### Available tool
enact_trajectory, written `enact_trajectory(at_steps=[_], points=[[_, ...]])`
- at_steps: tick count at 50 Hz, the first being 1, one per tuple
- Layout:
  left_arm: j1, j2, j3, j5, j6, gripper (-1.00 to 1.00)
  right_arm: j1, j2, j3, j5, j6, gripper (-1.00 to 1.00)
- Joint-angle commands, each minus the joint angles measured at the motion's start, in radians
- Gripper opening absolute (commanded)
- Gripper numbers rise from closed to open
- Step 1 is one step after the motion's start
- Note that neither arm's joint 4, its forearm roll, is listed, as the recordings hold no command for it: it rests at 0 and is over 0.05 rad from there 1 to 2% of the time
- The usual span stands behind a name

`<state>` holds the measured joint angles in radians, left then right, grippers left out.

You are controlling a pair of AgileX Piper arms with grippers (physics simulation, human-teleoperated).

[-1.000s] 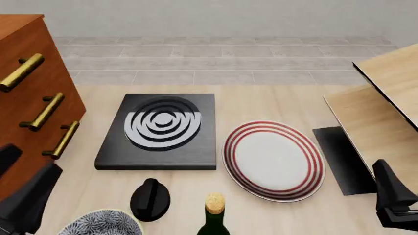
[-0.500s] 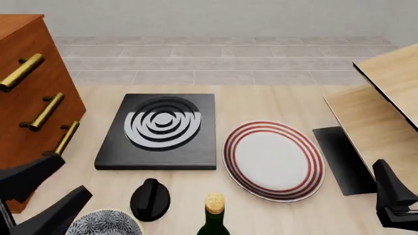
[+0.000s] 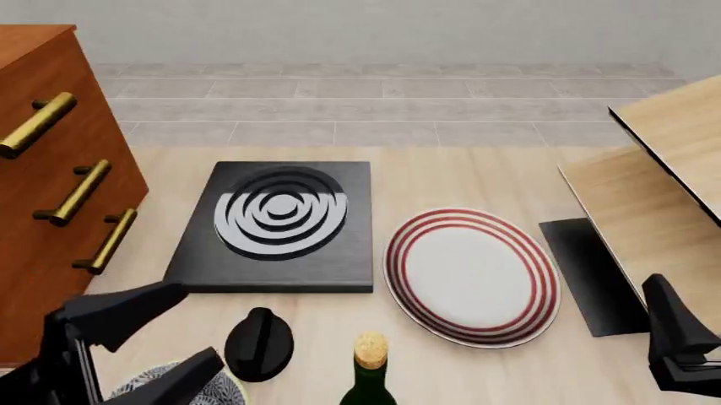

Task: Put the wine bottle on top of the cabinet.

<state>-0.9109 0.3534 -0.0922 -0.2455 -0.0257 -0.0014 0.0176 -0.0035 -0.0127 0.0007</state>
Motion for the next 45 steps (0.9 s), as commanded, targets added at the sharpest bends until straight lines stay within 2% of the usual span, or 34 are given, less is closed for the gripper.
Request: enact_trajectory(at_steps=[1,12,25,45], points=[[-0.103,0.178,0.003,-0.151,-0.01,1.0,0.0,0.001,0.0,-0.001,0.0,1.0],[-0.174,0.275,-0.014,-0.215,-0.031,1.0,0.0,0.002,0.0,-0.002,0.0,1.0],[-0.208,0.325,-0.022,-0.243,-0.048,1.0,0.0,0.002,0.0,-0.002,0.0,1.0],[-0.264,0.614,-0.022,-0.468,-0.046,1.0,0.0,0.001,0.0,-0.001,0.0,1.0]])
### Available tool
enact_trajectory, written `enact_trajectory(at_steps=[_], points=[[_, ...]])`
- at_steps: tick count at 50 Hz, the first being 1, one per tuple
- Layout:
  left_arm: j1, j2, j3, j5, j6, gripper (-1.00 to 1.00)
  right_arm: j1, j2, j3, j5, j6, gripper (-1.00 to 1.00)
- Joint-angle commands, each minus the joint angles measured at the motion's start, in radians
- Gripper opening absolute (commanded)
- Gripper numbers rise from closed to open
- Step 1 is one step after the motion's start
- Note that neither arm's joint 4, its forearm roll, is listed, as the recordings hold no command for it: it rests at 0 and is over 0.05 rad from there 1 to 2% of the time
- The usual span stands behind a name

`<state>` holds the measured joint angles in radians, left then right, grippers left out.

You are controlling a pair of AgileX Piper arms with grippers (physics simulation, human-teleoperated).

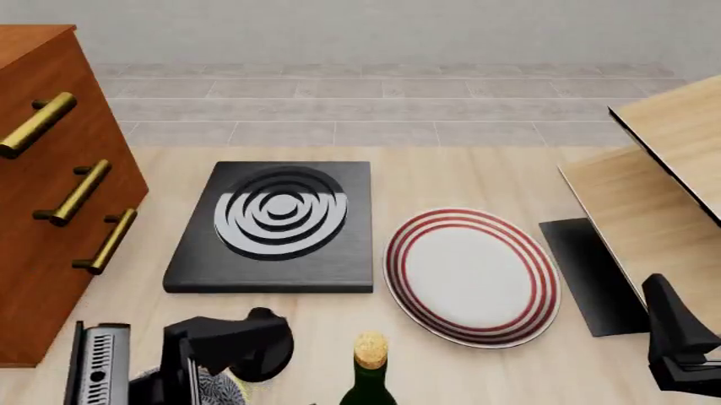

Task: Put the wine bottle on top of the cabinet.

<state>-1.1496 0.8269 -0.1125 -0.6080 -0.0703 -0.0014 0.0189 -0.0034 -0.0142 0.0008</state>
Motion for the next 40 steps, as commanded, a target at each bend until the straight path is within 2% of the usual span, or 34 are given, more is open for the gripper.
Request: enact_trajectory(at_steps=[1,19,40], points=[[-0.024,0.152,0.0,-0.114,0.001,1.0,0.0,0.0,0.0,0.0,0.0,1.0],[-0.065,0.375,-0.016,-0.27,0.006,1.0,0.0,0.0,0.0,0.0,0.0,1.0],[-0.055,0.466,-0.006,-0.331,-0.001,1.0,0.0,0.0,0.0,0.0,0.0,1.0]])
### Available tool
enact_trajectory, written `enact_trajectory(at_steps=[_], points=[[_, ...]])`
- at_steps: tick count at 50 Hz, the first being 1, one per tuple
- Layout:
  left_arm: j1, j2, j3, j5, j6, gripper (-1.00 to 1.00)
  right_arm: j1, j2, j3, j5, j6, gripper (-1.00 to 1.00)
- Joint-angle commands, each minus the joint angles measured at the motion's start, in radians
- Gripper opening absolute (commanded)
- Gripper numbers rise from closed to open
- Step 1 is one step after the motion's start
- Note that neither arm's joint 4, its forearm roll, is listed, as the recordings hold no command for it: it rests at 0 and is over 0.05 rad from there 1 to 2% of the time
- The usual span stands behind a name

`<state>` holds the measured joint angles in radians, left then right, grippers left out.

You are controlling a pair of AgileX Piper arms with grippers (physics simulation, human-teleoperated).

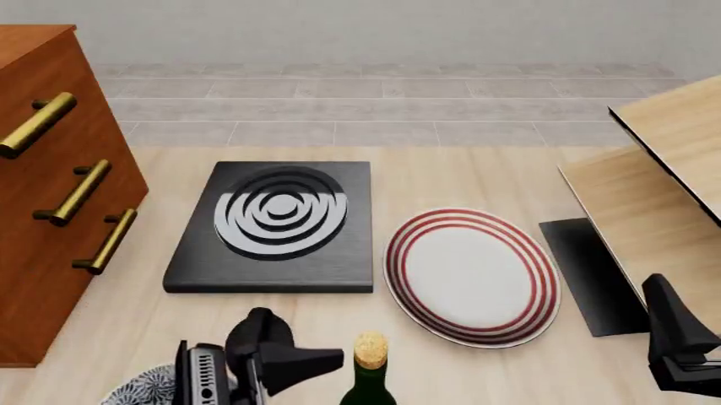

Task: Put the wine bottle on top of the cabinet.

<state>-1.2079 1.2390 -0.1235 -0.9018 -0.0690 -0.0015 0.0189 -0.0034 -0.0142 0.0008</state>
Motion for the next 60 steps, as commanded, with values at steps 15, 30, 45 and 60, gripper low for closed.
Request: enact_trajectory(at_steps=[15,30,45,60], points=[[0.015,0.114,0.013,-0.078,-0.009,1.0,0.0,0.0,0.0,0.0,0.0,1.0],[0.003,0.231,-0.012,-0.136,-0.023,1.0,0.0,0.0,0.0,0.0,0.0,1.0],[0.009,0.316,-0.022,-0.183,-0.044,1.0,0.0,0.0,0.0,0.0,0.0,1.0],[0.015,0.383,-0.032,-0.222,-0.059,1.0,0.0,0.0,0.0,0.0,0.0,1.0]])
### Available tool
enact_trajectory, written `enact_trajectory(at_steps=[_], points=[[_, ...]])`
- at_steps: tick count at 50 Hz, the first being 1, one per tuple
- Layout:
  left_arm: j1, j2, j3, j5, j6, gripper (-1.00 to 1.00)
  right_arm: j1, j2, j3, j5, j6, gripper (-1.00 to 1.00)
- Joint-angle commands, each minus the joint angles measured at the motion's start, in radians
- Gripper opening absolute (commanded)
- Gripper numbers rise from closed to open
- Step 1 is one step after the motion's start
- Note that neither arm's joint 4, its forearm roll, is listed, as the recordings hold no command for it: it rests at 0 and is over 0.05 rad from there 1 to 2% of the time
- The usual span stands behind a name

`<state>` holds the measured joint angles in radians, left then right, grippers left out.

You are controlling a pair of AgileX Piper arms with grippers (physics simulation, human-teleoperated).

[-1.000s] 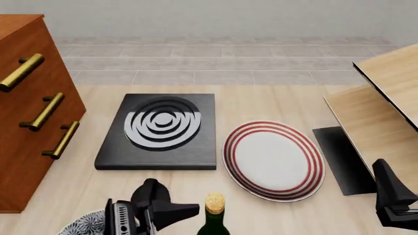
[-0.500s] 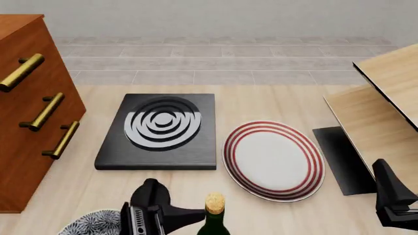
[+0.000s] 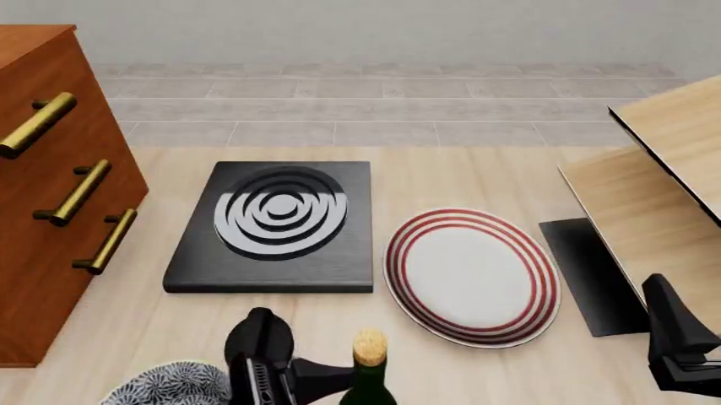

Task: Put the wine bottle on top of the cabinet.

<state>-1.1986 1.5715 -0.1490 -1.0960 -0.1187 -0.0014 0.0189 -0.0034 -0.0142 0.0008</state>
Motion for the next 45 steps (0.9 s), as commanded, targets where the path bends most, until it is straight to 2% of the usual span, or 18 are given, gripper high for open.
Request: enact_trajectory(at_steps=[1,9,10,20,31,35,41,45], points=[[0.006,0.05,-0.006,-0.028,-0.009,1.0,0.0,0.0,0.0,0.0,0.0,1.0],[0.004,0.089,-0.021,-0.043,-0.011,1.0,0.0,0.0,0.0,0.0,0.0,1.0],[0.001,0.09,-0.024,-0.039,-0.011,-1.0,0.0,0.0,0.0,0.0,0.0,1.0],[0.008,0.062,-0.013,-0.028,-0.012,-1.0,0.0,0.0,0.0,0.0,0.0,1.0],[0.032,-0.059,0.004,0.058,0.021,-1.0,0.0,0.0,0.0,0.0,0.0,1.0],[0.068,-0.126,0.029,0.087,0.063,-1.0,0.0,0.0,0.0,0.0,0.0,1.0],[0.103,-0.224,0.033,0.171,0.073,-1.0,0.0,0.0,0.0,0.0,0.0,1.0],[0.102,-0.235,0.028,0.187,0.075,-1.0,0.0,0.0,0.0,0.0,0.0,1.0]])
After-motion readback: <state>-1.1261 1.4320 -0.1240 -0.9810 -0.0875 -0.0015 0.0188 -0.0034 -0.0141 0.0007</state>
